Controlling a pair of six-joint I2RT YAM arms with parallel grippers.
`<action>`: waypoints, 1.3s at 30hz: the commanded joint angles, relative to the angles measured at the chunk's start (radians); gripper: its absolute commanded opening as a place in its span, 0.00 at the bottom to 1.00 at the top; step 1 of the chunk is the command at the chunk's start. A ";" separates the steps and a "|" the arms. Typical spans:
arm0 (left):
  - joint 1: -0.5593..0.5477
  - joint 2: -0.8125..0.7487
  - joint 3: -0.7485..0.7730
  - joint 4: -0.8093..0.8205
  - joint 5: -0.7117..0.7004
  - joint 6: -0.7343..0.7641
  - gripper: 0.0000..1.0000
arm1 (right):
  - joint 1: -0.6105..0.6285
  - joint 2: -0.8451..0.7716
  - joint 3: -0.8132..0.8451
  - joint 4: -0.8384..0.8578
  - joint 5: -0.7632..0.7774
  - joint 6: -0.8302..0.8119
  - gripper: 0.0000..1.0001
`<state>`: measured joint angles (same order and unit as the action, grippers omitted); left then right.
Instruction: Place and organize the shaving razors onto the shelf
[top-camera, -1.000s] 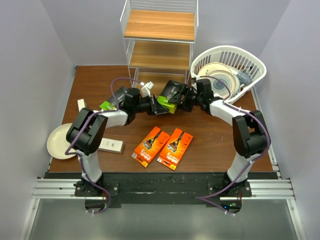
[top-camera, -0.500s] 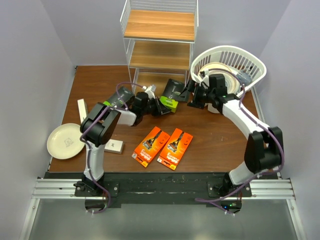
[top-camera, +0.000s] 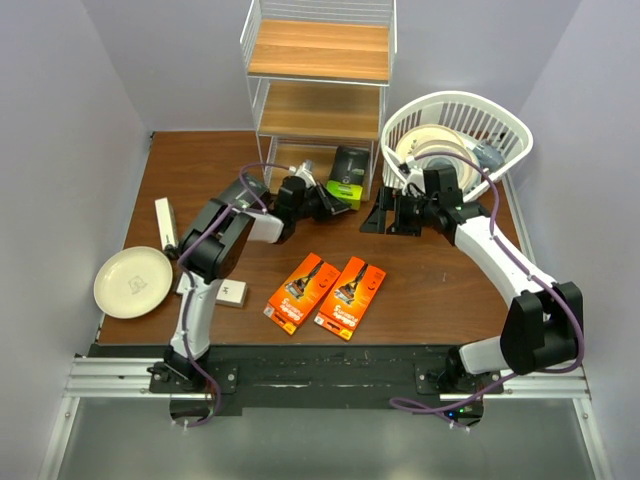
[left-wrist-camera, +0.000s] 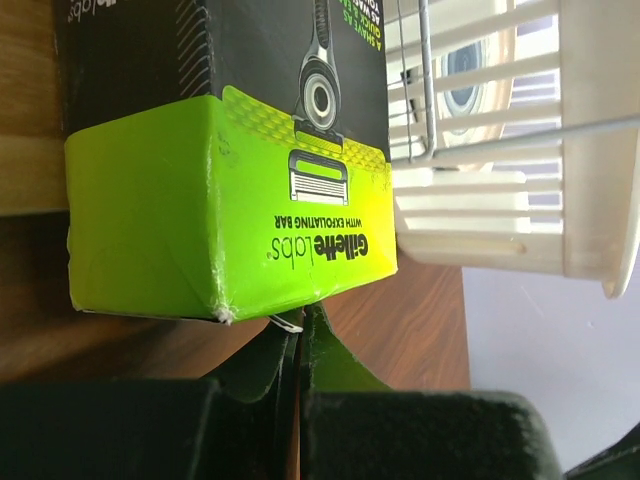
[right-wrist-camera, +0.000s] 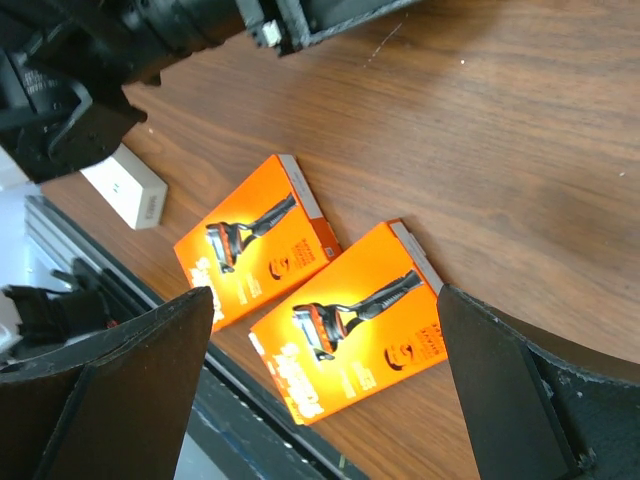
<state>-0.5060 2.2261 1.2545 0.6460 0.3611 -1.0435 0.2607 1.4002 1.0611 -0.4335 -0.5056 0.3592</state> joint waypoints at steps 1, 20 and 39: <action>-0.019 0.036 0.086 0.073 -0.043 -0.073 0.00 | 0.002 -0.006 0.043 -0.014 -0.034 -0.083 0.99; -0.029 0.109 0.212 0.027 -0.090 -0.058 0.02 | 0.002 0.006 0.014 0.018 -0.077 -0.085 0.99; 0.159 -0.405 -0.184 -0.274 0.184 0.158 0.73 | 0.008 0.042 0.060 0.038 -0.103 -0.140 0.99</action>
<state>-0.4526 2.0518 1.1332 0.4938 0.4110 -1.0332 0.2611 1.4395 1.0790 -0.4397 -0.5720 0.2432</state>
